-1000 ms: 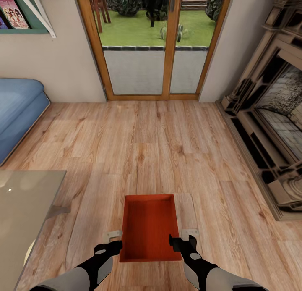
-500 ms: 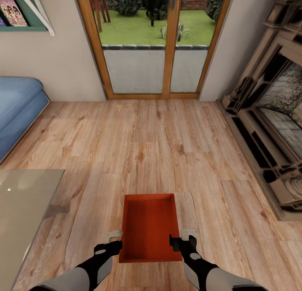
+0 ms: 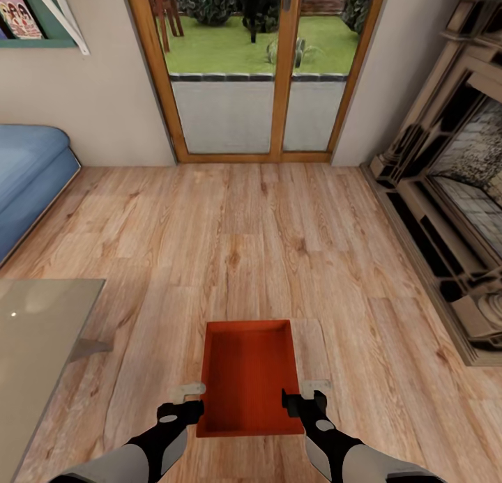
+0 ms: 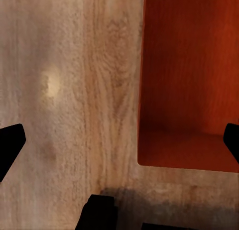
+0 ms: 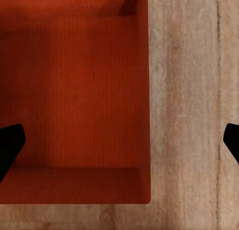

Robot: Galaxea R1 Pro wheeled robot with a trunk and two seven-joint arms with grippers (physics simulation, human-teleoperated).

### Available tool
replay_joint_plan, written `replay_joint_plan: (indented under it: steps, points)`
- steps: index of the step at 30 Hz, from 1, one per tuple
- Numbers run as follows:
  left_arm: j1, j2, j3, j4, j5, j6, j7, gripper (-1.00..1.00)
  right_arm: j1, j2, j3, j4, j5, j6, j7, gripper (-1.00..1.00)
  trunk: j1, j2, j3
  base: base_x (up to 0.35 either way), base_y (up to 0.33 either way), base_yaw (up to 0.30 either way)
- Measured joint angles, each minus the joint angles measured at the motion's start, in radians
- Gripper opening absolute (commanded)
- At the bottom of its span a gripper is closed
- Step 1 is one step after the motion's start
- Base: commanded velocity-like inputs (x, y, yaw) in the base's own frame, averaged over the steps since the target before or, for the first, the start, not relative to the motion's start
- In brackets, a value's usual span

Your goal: Move the two storage containers from the living room to the garage. In the garage, place one container on the floor and stack the other container on top of it (either order is fine).

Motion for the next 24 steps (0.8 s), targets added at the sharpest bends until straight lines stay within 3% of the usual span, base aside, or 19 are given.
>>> replay_joint_plan:
  steps: [5,12,24]
  points:
    - [0.0,0.0,0.001,0.001,-0.014,-0.007,0.0,1.0,0.0,0.0,0.0,0.0,0.0,0.0,0.0,1.0,0.019,-0.035,-0.016,0.0,0.0,0.0]
    - [0.0,0.0,0.001,0.025,-0.013,-0.076,0.0,1.0,0.0,0.0,0.0,0.0,-0.001,0.0,0.0,1.0,0.046,-0.084,-0.038,0.0,0.0,0.0]
    - [0.0,0.002,0.002,0.027,-0.011,-0.079,0.0,1.0,0.0,0.0,-0.001,0.0,-0.001,0.0,0.0,1.0,0.092,-0.168,-0.075,0.0,0.0,0.0]
